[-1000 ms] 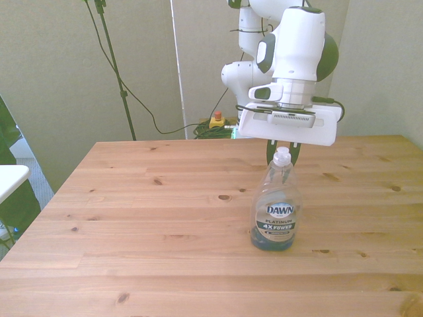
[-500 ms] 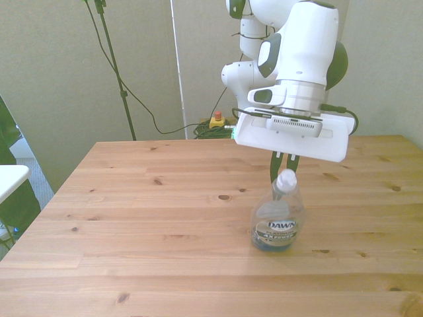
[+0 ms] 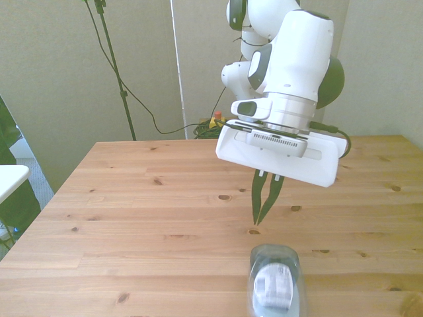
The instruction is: Knock down the dish soap
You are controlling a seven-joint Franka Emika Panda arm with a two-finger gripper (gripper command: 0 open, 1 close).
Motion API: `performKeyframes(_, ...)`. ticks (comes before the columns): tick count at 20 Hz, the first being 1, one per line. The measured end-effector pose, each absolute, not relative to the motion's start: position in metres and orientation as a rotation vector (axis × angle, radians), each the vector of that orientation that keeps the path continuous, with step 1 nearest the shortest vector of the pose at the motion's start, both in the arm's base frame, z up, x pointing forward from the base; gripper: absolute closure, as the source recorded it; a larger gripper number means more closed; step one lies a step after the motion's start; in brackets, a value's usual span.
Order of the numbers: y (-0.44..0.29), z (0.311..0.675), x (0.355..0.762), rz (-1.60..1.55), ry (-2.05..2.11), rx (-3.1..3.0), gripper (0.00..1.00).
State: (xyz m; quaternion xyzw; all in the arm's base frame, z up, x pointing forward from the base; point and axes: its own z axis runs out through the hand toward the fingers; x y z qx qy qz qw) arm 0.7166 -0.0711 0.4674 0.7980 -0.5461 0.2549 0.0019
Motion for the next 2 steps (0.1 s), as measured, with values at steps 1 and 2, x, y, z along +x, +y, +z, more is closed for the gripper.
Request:
performKeyframes(1, -0.0734, 0.4684, 0.7163, 0.803, -1.717, 2.499, 1.0)
performKeyframes(2, -0.0738, 0.4687, 0.7163, 0.804, -1.717, 2.499, 1.0)
